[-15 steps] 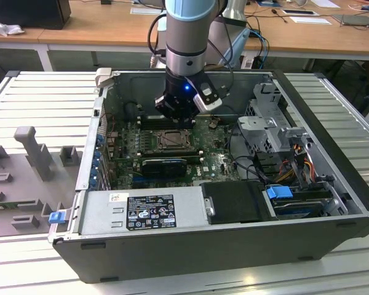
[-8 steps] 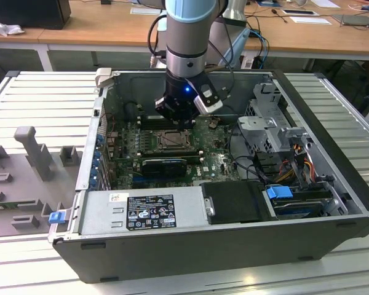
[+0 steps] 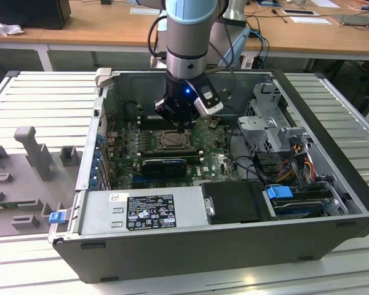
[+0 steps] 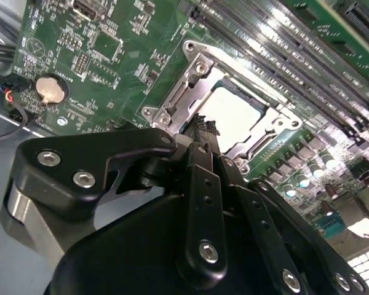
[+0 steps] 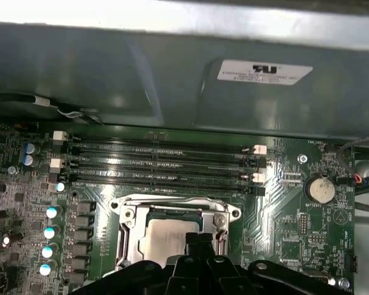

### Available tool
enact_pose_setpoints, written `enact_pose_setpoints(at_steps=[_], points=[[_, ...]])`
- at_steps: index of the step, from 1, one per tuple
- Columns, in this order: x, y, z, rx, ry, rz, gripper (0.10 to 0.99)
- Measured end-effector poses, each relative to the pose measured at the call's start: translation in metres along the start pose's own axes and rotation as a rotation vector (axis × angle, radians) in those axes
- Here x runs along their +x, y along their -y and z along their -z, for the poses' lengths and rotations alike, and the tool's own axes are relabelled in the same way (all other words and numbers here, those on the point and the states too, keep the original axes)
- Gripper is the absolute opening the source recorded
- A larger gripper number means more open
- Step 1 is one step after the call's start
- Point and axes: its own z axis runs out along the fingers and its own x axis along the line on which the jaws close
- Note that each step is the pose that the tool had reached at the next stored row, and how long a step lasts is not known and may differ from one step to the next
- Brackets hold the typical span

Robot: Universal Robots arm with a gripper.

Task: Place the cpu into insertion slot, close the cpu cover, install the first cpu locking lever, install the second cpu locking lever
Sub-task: 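Install the second cpu locking lever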

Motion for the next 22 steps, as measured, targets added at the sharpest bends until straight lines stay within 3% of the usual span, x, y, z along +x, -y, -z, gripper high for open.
enact_pose_setpoints(at_steps=[7,10,12,14,15,16,18,22], points=[[0.0001,0.0033,0.0056,0.0,-0.0001,0.0,0.106],[0.0017,0.0131,0.006,0.0,0.0001,0.0,0.106],[0.0027,0.0256,0.0071,0.0,0.0,0.0,0.106],[0.0031,0.0329,0.0079,-0.01,0.0002,0.0,0.106],[0.0033,0.0355,0.0084,-0.024,0.0004,-0.001,0.106],[0.0034,0.0366,0.0098,-0.03,-0.0005,-0.001,0.106],[0.0036,0.0396,0.0108,-0.037,-0.0035,-0.001,0.106],[0.0078,0.0514,0.012,-0.042,-0.0037,0.0,0.106]])
